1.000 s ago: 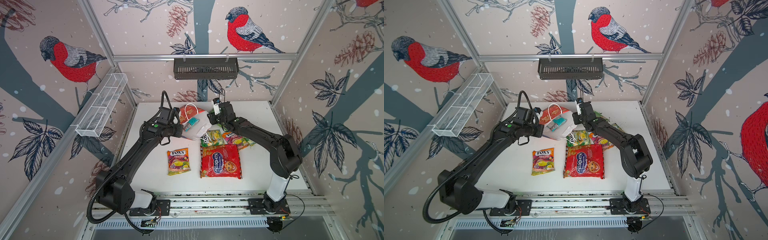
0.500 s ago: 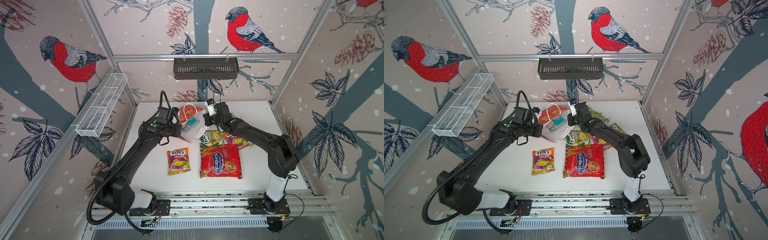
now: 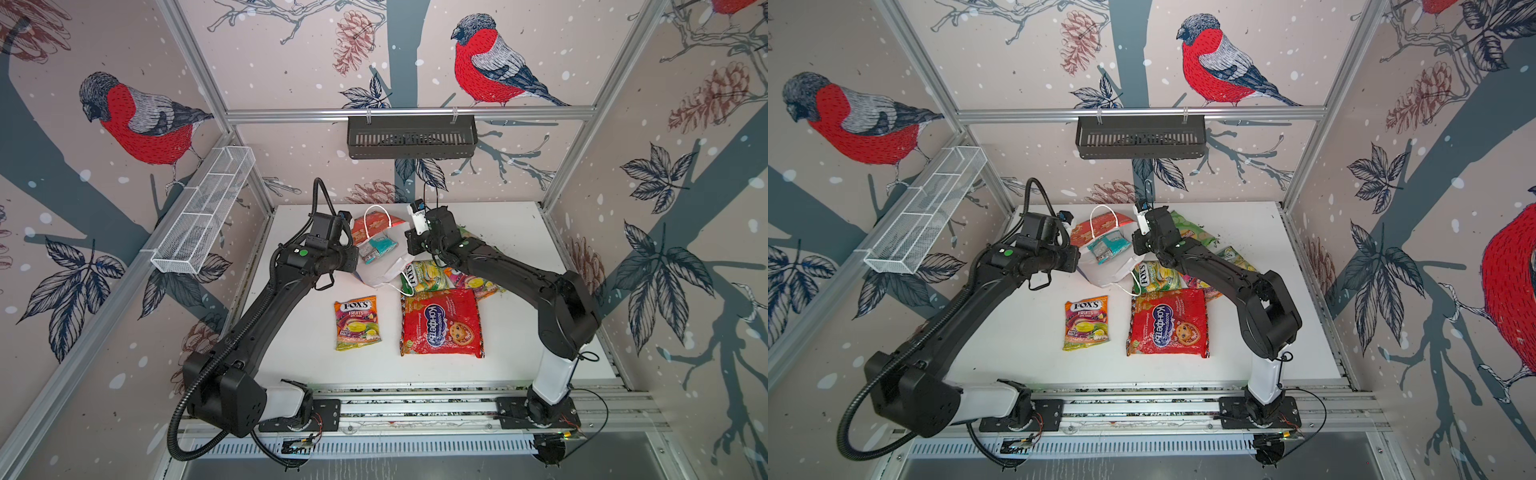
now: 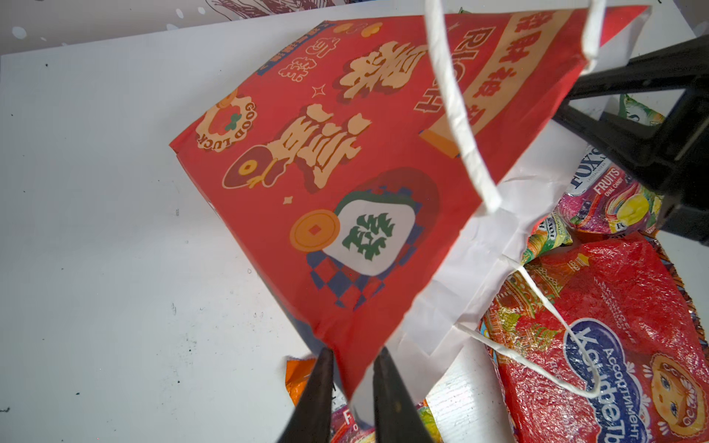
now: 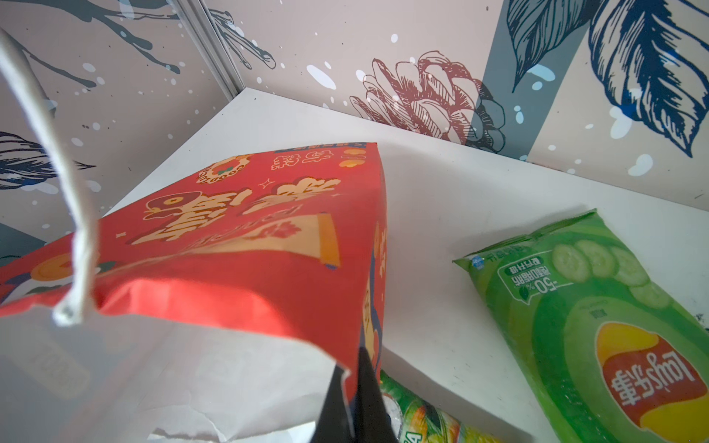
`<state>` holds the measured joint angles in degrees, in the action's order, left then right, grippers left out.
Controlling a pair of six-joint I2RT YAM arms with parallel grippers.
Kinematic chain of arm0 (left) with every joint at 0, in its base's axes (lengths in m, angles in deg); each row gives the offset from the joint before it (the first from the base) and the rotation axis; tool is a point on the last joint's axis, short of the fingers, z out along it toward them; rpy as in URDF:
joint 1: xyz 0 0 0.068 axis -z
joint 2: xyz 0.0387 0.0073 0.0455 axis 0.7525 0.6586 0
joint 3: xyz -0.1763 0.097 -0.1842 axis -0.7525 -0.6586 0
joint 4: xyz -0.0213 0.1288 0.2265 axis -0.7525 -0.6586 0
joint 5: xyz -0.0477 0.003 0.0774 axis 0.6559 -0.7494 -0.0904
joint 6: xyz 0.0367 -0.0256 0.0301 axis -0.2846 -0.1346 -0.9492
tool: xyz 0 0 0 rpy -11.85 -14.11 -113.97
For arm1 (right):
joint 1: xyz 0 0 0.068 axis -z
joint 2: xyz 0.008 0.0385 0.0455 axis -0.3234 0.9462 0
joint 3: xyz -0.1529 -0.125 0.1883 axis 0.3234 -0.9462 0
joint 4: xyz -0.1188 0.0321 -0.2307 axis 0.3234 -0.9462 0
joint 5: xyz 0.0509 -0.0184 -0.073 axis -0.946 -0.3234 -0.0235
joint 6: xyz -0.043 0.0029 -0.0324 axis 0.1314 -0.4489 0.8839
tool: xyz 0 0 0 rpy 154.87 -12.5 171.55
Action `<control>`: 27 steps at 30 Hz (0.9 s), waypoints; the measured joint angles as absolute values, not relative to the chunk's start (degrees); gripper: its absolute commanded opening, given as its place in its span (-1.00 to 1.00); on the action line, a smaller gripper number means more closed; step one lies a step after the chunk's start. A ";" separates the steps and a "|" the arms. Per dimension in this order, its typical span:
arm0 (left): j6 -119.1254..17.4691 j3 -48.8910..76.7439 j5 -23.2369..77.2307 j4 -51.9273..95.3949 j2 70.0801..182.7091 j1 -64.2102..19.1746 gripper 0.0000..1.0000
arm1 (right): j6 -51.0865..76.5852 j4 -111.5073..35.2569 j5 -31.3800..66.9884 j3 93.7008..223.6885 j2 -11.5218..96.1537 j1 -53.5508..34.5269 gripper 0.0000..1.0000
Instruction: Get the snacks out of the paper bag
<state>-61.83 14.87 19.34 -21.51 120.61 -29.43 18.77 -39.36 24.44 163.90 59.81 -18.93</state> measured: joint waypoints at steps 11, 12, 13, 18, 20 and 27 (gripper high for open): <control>-65.02 14.85 23.28 -18.23 116.48 -29.43 -0.22 | 18.81 -40.49 24.37 164.90 59.81 -19.04 -1.00; -65.50 14.87 23.63 -17.82 116.59 -29.43 -0.21 | 18.81 -40.63 24.28 165.06 59.81 -19.08 -1.00; -65.98 15.03 23.84 -17.66 116.96 -29.41 -0.21 | 18.81 -40.76 24.24 165.30 59.81 -19.21 -1.00; -68.19 15.90 25.61 -17.53 119.34 -29.17 -0.19 | 18.81 -41.78 23.61 166.24 59.81 -19.70 -1.00; -68.98 16.34 26.47 -17.45 120.06 -29.06 -0.19 | 18.83 -42.02 23.41 166.26 59.81 -19.78 -1.00; -70.94 17.61 26.58 -17.12 122.84 -28.51 -0.19 | 18.88 -42.81 23.37 166.56 59.81 -20.18 -1.00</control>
